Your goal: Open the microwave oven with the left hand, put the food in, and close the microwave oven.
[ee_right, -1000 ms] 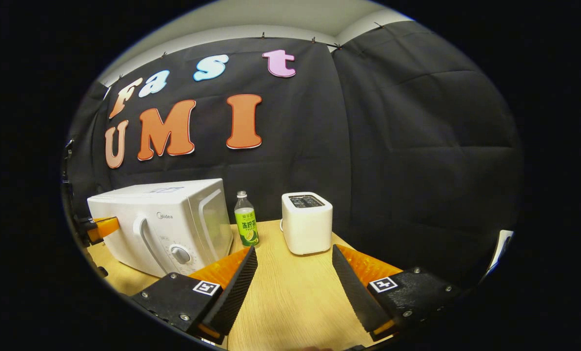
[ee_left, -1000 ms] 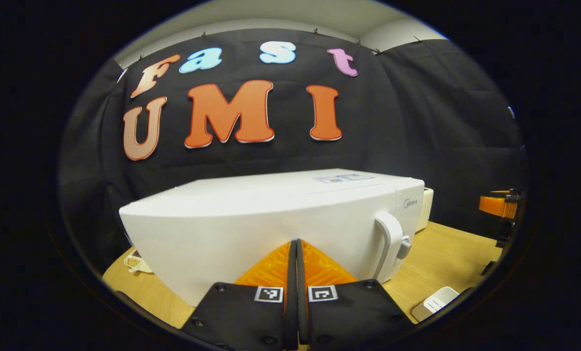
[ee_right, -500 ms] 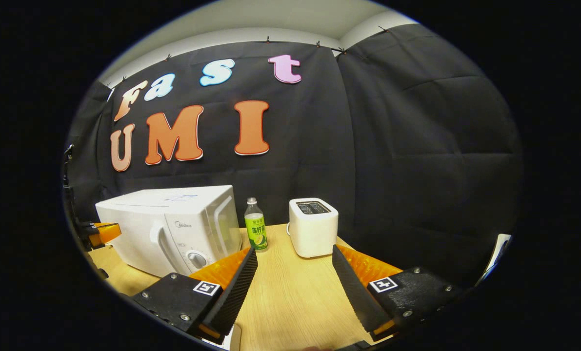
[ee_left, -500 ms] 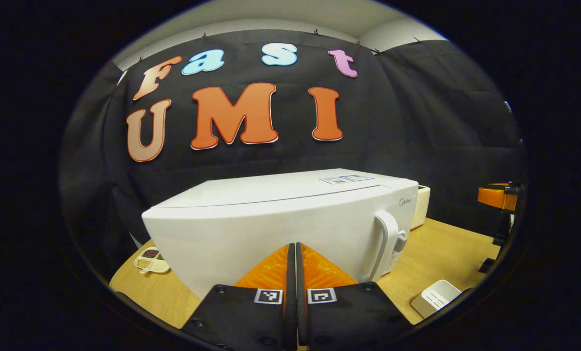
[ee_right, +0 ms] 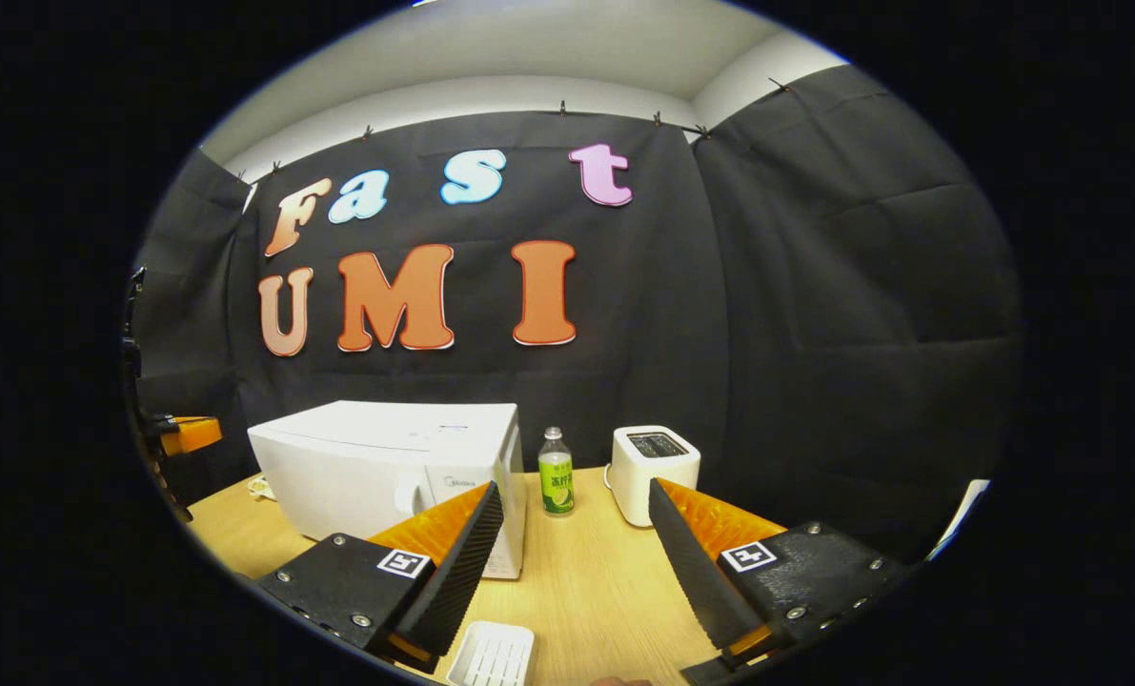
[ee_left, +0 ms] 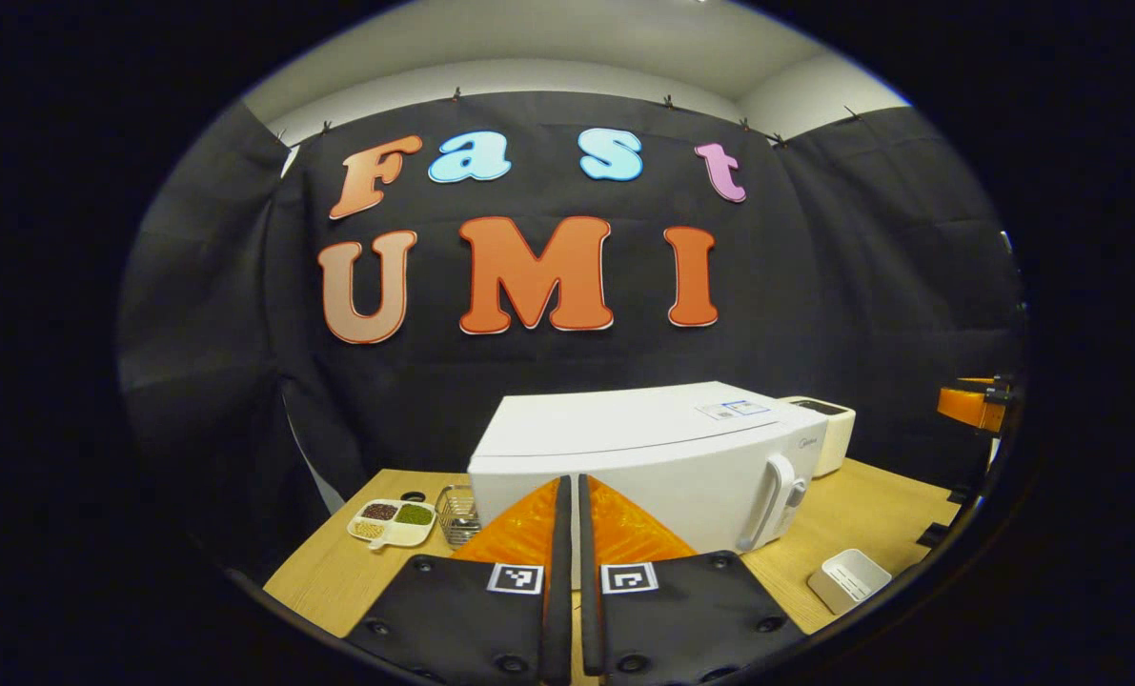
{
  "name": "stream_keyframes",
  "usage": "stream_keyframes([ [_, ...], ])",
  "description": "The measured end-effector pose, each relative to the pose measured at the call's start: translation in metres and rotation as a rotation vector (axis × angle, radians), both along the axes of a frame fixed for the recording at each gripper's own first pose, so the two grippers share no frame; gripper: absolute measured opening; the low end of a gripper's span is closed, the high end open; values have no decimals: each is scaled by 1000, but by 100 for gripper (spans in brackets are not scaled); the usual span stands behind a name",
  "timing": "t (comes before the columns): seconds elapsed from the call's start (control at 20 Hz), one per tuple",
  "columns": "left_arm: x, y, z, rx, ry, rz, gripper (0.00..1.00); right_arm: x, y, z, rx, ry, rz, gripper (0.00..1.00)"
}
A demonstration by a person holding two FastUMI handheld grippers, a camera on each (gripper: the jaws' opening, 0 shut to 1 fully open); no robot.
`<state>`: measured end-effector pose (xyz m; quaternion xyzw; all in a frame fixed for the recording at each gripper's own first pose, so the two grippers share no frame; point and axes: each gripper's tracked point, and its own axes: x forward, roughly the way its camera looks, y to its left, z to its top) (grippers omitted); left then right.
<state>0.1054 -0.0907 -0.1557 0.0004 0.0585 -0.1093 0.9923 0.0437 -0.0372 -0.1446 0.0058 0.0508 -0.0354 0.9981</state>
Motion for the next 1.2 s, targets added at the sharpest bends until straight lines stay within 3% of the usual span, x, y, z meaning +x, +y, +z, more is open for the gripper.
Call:
stream_keyframes([
  [0.15, -20, 39, 35, 1, -36, 43, 26, -5, 21, 20, -5, -13, 37, 95],
  [0.35, -38, 85, 74, 73, -98, 121, 87, -10, 42, 44, -17, -25, 73, 95],
  [0.4, -42, 89, 84, 45, -102, 118, 89, -12, 44, 50, -23, -29, 78, 95],
  [0.45, -44, 96, 93, 16, -102, 120, 100, -12, 46, 57, -27, -35, 81, 95],
  [0.8, -61, 153, 135, -36, -143, 217, 97, -18, 49, 89, -42, -74, 81, 95],
  [1.2, -63, 140, 128, 25, -134, 200, 99, -17, 53, 76, -35, -67, 95, 95],
])
